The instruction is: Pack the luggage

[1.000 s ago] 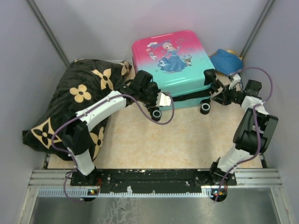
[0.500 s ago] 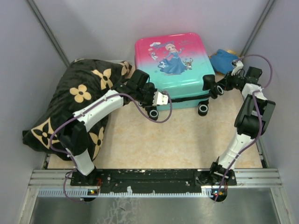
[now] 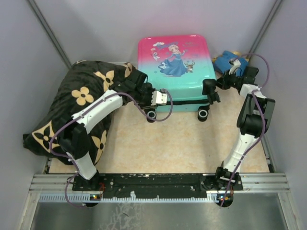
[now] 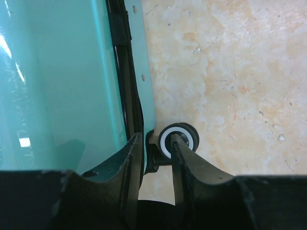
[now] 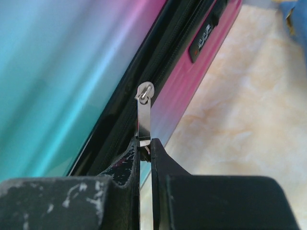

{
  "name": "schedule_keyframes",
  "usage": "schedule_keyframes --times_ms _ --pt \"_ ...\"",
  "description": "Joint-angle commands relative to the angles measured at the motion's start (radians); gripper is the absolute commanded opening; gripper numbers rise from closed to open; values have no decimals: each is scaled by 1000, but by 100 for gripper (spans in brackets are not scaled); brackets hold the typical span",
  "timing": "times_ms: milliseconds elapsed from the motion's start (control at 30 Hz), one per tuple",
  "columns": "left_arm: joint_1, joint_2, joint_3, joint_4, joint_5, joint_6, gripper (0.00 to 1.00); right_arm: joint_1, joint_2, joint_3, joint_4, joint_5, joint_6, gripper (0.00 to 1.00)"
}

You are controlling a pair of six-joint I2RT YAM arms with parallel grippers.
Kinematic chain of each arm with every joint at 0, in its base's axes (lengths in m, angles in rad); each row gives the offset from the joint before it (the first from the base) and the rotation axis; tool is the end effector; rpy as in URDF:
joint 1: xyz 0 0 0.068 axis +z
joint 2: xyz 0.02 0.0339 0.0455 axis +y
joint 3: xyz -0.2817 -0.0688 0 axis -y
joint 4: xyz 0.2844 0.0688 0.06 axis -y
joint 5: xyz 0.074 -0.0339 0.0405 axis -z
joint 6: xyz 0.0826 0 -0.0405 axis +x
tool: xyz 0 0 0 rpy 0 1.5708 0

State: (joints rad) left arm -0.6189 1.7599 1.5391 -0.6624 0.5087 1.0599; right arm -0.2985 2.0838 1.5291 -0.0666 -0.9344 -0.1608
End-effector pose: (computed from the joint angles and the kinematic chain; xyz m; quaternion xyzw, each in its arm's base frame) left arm 0.3484 -0.2975 0.2735 0.7348 0.5455 -0.1598 0.3701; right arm 0.5277 -0.0929 0.1885 -0.1508 0.8064 0.2972 0.4886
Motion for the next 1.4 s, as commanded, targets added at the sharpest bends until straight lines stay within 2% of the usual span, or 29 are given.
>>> schedule_keyframes --times_ms 0,67,133,200,333,433,700,833,1000,1100,1167,1267,1367 --pt "119 0 -41 -233 -80 -32 36 56 -148 -137 63 -57 30 0" --pt "181 -27 -49 -238 -42 -29 37 82 -201 -215 58 -77 34 0" --pt "216 -60 -29 -218 -15 -55 44 117 -256 -296 63 -88 44 0" --pt "220 -91 1 -143 15 -145 57 153 -305 -383 90 -91 72 0" --pt "207 -151 25 16 125 -398 75 229 -375 -506 182 -73 160 0" --pt "158 -181 17 21 142 -504 81 277 -406 -566 268 -44 228 0" --pt "8 -237 -51 48 101 -872 81 398 -424 -648 436 19 381 0" --pt "-86 -249 -78 71 13 -941 81 447 -465 -667 466 40 405 0" --pt "-123 -232 -110 130 -128 -1019 81 469 -479 -678 469 59 414 0" --pt "-190 -233 -164 158 -381 -1030 79 468 -497 -685 456 74 397 0" --pt "-217 -207 -164 148 -473 -1050 79 469 -508 -689 445 87 384 0" --pt "-224 -166 -143 124 -468 -1088 78 469 -520 -697 439 100 375 0" --pt "-226 -162 -151 176 -423 -1088 74 469 -526 -703 434 111 365 0"
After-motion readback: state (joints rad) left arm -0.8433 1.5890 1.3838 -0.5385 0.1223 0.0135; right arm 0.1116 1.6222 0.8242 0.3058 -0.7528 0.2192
